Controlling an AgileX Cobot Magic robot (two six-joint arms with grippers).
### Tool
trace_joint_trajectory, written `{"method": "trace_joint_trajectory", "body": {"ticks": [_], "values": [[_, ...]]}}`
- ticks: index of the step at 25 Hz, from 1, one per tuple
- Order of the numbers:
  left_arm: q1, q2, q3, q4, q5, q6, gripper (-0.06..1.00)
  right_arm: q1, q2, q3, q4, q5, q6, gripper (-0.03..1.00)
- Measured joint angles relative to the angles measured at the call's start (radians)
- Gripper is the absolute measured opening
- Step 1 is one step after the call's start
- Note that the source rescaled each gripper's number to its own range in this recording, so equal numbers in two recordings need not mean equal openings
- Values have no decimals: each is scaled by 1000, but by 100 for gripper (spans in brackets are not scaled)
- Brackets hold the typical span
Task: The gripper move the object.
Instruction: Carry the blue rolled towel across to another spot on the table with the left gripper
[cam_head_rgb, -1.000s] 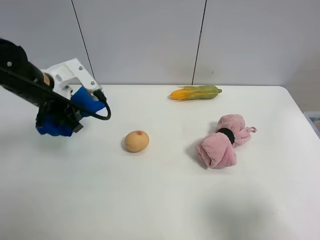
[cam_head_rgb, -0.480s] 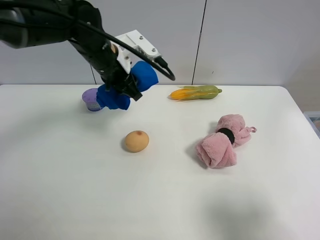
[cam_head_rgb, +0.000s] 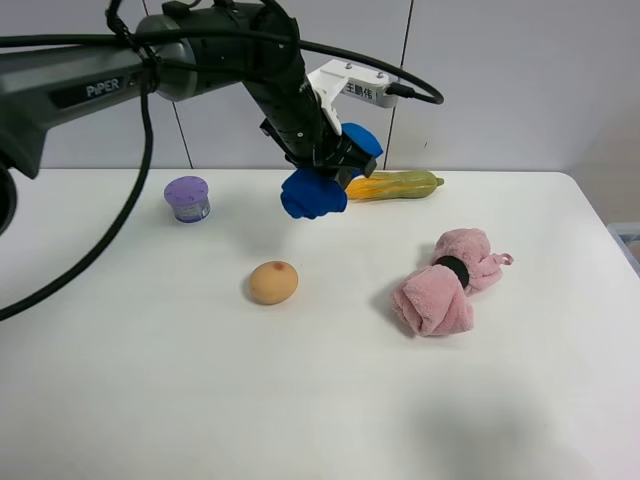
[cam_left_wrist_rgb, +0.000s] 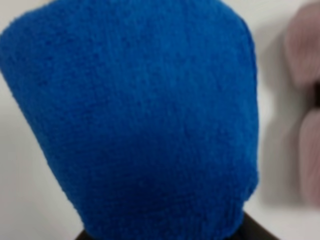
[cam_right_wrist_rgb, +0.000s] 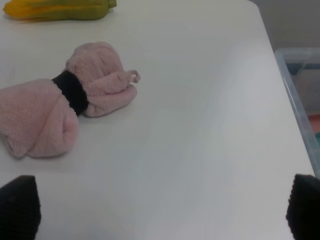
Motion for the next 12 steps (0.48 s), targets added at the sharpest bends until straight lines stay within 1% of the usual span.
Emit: {"method": "trace_joint_trajectory", "body": {"ticks": [5,9,12], "values": [[-40,95,-107,-20,28,-9,3,0,0,0,0,0,0,100],[-51,175,-166,-45,54,33,3,0,0,0,0,0,0,100],[-51,228,-185,-52,71,74,3,0,0,0,0,0,0,100]]}}
